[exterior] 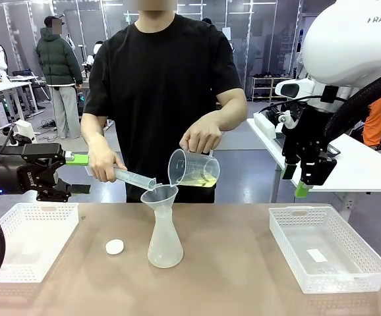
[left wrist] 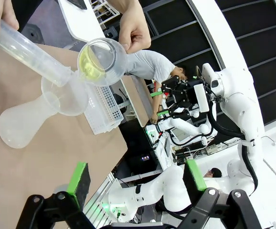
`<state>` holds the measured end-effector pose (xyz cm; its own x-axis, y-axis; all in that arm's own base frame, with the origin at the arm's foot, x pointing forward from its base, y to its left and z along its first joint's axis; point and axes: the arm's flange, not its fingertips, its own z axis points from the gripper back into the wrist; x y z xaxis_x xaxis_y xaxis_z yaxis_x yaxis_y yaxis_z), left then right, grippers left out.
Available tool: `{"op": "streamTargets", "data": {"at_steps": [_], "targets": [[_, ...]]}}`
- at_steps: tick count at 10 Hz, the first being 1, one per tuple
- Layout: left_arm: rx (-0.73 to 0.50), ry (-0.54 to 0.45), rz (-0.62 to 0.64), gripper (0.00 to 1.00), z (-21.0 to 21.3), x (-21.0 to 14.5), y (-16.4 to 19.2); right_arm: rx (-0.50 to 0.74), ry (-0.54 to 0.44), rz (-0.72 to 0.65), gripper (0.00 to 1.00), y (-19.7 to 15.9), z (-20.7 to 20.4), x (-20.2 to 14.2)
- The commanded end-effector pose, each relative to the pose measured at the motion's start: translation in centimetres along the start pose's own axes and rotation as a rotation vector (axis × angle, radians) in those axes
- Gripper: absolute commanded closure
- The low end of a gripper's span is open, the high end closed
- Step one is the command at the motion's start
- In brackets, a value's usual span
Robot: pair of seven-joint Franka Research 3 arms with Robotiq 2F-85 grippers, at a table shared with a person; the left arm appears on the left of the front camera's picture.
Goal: Prepare the solutions needed for the experiment.
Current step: Once the solution is in the Big flask , pick up the Plastic Funnel and place it back into the right Organizing basket.
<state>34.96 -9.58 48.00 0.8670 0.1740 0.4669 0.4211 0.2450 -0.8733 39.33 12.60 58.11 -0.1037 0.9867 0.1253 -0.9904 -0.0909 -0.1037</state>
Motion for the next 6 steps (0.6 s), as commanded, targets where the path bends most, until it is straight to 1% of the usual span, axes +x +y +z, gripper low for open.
{"op": "streamTargets", "data": {"at_steps": [1,2,3,4,5,6], "targets": [[-0.022,-0.017,0.020,0.00,-0.2,0.0,-0.3,-0.007,-0.012,0.016,0.53,-0.1,-0.2,-0.2],[-0.022,-0.017,0.020,0.00,-0.2,0.0,-0.3,-0.007,-0.012,0.016,0.53,-0.1,-0.2,-0.2],[-0.022,-0.017,0.020,0.00,-0.2,0.0,-0.3,0.000,0.000,0.000,0.33,0.0,0.0,0.0],[-0.022,-0.017,0.020,0.00,-0.2,0.0,-0.3,0.159,0.097,-0.363,0.33,0.2,0.5,-0.7],[-0.022,-0.017,0.020,0.00,-0.2,0.0,-0.3,0.121,-0.020,-0.435,0.33,1.4,1.1,-1.8],[-0.022,-0.017,0.020,0.00,-0.2,0.0,-0.3,0.105,-0.105,-0.543,0.33,2.6,1.8,-2.8]]}}
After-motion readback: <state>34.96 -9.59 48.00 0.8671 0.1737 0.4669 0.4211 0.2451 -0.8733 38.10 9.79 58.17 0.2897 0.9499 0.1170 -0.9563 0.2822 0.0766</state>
